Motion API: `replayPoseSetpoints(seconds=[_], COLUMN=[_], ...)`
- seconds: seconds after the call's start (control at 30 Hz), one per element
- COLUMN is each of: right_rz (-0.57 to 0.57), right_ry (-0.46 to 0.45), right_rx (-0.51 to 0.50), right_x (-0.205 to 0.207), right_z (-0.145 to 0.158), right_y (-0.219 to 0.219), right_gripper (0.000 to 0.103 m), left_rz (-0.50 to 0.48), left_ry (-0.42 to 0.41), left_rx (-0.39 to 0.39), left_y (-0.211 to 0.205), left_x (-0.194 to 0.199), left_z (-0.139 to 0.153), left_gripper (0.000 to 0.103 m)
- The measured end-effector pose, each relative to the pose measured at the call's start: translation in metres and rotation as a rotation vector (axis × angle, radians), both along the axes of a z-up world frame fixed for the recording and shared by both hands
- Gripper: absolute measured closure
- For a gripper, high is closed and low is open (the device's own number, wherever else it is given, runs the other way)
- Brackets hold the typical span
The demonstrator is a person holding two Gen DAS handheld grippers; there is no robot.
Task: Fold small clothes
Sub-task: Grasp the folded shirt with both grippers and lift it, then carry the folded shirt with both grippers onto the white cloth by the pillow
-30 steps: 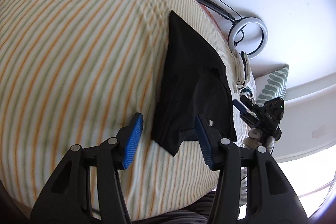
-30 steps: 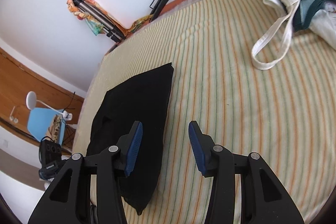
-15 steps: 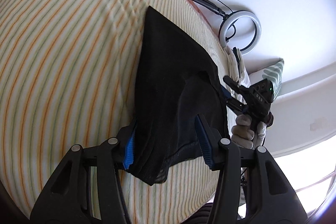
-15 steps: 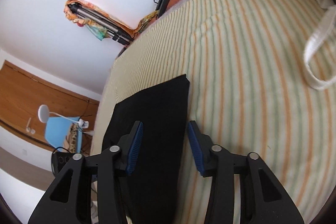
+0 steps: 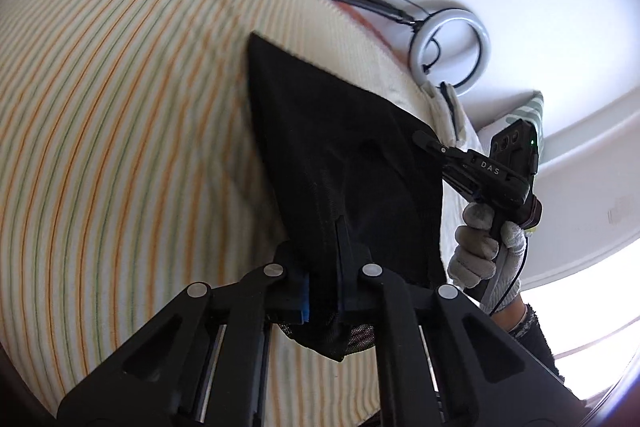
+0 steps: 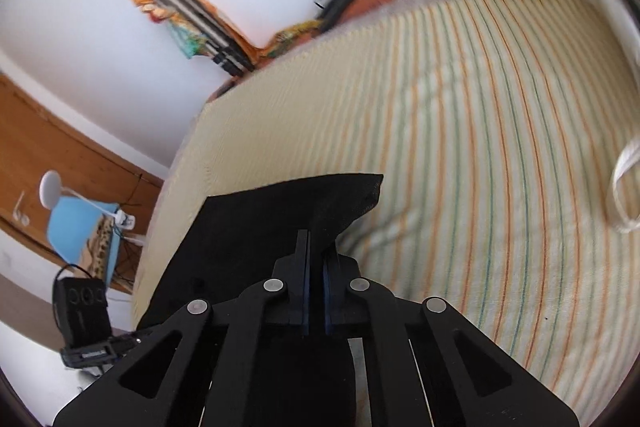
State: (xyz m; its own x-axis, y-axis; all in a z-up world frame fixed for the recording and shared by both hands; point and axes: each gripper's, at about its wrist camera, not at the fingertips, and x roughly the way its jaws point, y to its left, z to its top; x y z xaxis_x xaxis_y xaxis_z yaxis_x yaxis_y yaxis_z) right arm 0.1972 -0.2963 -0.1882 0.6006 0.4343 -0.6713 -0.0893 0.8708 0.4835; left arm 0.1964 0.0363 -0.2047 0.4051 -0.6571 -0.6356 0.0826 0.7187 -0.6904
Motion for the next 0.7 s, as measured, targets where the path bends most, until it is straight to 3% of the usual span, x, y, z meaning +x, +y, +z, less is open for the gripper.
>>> replayPoseSetpoints(seconds=[0.4,0.7], right_rz=[-0.007,-0.072], right_ry=[-0.072,-0.116], right_rx=[-0.111,-0.155], right_x=[-0.018,-0.031], right_z=[0.052,0.082], right_y=[0.001,-0.055], right_gripper=[0.1,0.1], left_rz=[-0.08,-0.184], left_ry=[-0.079,-0.127], left_rx=[0.015,0.024], left_y=[-0.038,-0.107], left_x=[0.012,0.03], left_z=[0.037,0.057], left_gripper=[0.097,0.097])
